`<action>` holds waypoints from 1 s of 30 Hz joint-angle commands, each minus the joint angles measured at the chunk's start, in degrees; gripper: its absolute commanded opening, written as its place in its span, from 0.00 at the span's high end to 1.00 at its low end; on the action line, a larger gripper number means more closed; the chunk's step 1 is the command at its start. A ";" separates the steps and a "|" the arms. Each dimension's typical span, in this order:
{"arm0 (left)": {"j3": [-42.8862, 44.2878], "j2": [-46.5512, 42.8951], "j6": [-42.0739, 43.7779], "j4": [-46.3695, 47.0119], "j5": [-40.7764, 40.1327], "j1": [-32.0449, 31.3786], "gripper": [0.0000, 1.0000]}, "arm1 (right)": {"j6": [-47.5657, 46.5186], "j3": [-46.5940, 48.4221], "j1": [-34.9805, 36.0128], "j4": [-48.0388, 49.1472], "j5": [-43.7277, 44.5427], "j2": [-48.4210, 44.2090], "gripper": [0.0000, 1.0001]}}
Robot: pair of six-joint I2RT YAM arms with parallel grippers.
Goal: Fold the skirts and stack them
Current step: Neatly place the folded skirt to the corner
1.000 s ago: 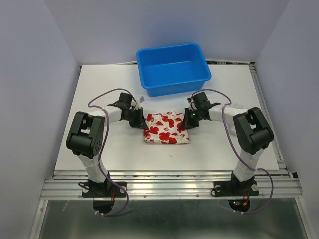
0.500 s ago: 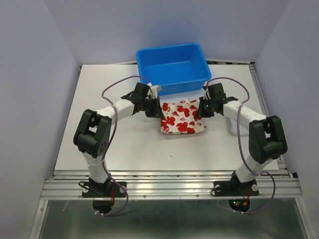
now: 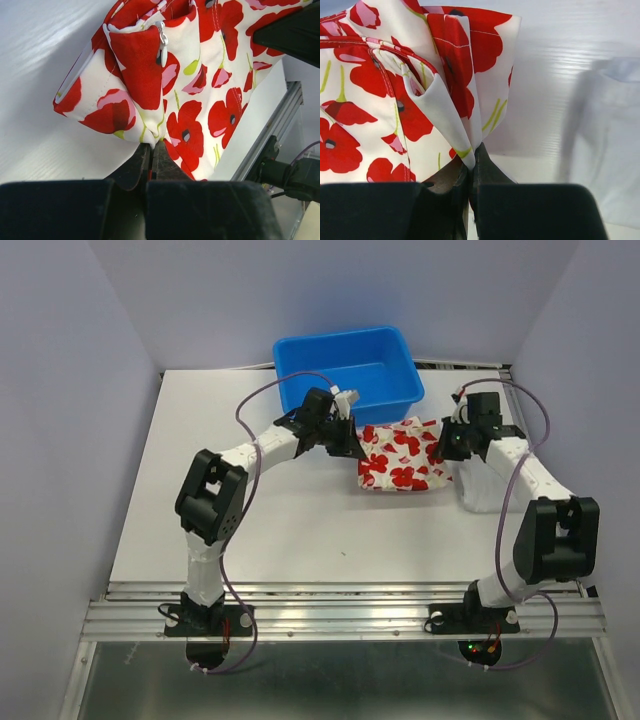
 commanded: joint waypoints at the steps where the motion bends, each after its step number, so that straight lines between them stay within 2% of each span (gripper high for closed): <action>1: 7.97 2.70 -1.75 2.71 1.39 -2.31 1.00 | -5.45 4.58 -6.13 -2.33 0.02 -3.89 0.99; 3: 11.06 4.47 -2.02 3.15 1.83 -3.54 1.00 | -7.56 5.80 -8.60 -3.74 -0.24 -4.68 0.99; 10: 30.82 15.54 -3.78 4.64 0.60 -9.78 1.00 | -15.29 11.69 -21.43 -8.30 -3.32 -4.95 1.00; 17: 41.47 25.11 -6.58 11.04 -0.19 -15.76 1.00 | -23.37 14.43 -32.94 -11.39 -5.96 -3.19 0.99; 20: 46.04 29.69 -6.68 12.20 -0.80 -17.25 1.00 | -25.58 13.55 -34.97 -11.22 -6.13 -2.40 1.00; 24: 46.84 34.00 -9.23 17.38 -1.68 -18.14 1.00 | -27.34 9.96 -36.56 -8.68 -6.22 0.58 1.00; 30: 50.09 39.71 -7.92 20.02 -4.58 -18.23 1.00 | -26.03 4.68 -36.56 -0.33 -8.51 3.75 1.00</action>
